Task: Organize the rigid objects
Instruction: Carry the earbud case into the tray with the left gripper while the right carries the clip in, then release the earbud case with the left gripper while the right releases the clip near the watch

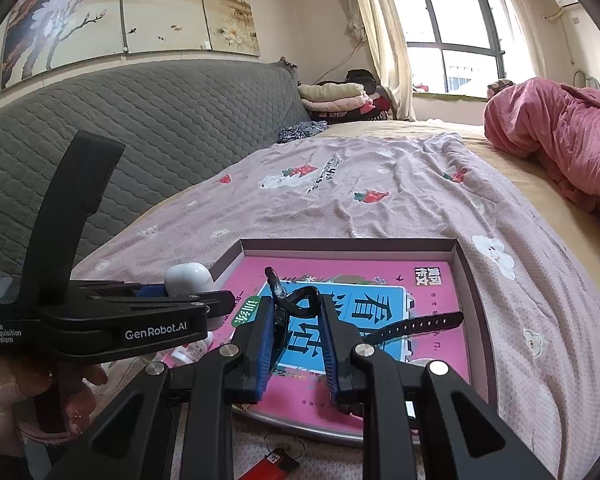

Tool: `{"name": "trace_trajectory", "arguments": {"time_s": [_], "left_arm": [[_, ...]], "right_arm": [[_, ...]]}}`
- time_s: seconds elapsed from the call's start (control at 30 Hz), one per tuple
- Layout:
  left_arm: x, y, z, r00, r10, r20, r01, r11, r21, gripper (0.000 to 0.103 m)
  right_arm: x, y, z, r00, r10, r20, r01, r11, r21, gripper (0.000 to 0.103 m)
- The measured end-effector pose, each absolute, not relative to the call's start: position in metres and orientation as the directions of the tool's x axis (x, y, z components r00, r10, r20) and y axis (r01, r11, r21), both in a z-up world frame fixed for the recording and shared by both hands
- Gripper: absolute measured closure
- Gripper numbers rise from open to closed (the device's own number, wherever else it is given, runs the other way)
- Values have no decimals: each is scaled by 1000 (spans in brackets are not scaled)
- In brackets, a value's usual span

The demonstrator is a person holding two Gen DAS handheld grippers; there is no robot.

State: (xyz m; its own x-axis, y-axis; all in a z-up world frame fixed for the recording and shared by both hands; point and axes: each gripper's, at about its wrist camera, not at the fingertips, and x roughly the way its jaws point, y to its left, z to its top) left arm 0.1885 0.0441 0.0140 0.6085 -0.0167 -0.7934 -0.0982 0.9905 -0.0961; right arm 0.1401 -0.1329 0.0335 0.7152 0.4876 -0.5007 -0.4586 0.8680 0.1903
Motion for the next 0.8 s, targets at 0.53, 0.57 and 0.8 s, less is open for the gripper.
{"name": "trace_trajectory", "arguments": {"time_s": [0.53,0.57,0.8], "left_arm": [[207,35,-16,551,7,-834,-85,995,-48,57],[208,34,-18,547,7,-837,-82,996,-45,57],[211,33,-27,532,7,-847,-83,996,-44,57]], "right_arm": [[147,-110,-4,619,474,-626,-500,853,151,81],[147,-108,-6,612,470,-637,-502,852,147,81],[148,-98,-20,585,395,-708,-496,865,73,81]]}}
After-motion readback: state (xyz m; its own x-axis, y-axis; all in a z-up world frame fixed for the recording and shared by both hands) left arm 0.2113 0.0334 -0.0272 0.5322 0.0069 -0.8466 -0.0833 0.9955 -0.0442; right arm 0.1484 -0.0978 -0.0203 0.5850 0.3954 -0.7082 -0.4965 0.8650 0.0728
